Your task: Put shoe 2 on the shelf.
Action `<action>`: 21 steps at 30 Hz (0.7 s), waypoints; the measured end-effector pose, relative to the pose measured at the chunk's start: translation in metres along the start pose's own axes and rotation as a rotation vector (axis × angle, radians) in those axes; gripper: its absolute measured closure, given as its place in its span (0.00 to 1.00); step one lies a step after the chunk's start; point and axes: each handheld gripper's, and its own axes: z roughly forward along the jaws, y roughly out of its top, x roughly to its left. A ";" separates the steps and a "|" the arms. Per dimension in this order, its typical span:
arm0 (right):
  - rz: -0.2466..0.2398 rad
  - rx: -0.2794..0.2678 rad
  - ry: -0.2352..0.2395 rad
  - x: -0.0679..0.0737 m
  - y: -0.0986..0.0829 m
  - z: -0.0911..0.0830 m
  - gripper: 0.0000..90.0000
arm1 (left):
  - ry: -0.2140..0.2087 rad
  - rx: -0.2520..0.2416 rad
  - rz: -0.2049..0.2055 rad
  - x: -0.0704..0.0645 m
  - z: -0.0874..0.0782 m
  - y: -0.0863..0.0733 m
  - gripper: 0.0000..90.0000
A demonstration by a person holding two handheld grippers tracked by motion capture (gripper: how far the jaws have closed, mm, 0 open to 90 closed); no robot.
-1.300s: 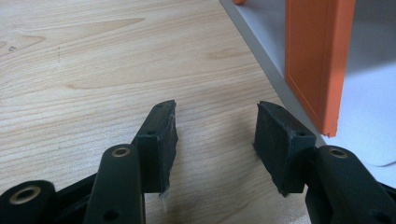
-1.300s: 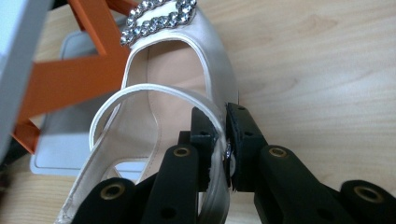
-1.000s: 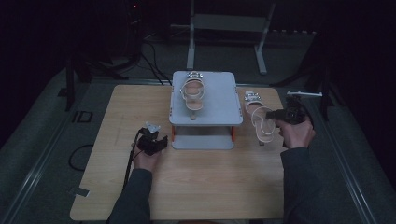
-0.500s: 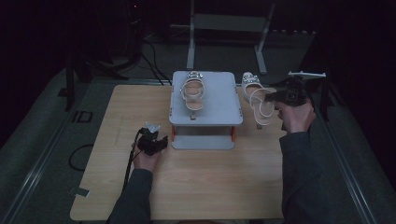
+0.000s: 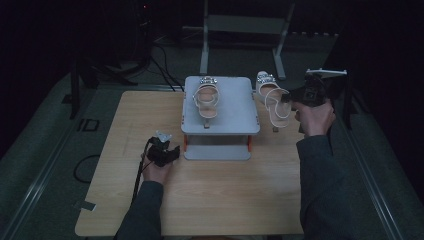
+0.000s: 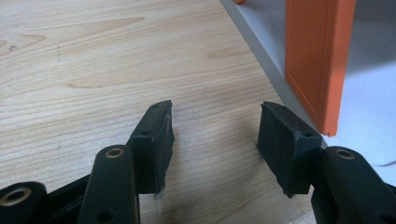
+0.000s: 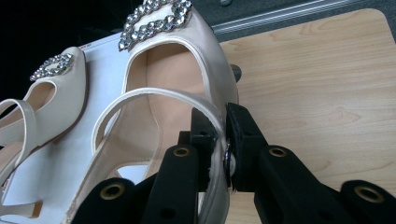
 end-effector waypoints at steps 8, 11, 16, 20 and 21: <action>-0.001 -0.003 0.009 0.007 0.005 -0.001 0.92 | 0.000 0.000 0.000 0.000 0.000 0.000 0.51; 0.002 -0.006 0.011 0.009 0.007 -0.001 0.92 | 0.000 0.000 0.000 0.000 0.000 0.000 0.51; 0.005 -0.004 0.022 0.014 0.009 0.000 0.92 | -0.001 0.001 0.001 0.000 0.000 0.000 0.50; 0.004 0.000 0.027 0.019 0.010 0.004 0.92 | -0.001 0.001 0.001 0.000 0.000 0.000 0.50; 0.004 0.003 0.028 0.021 0.010 0.005 0.92 | -0.002 0.001 0.001 0.000 0.000 0.000 0.50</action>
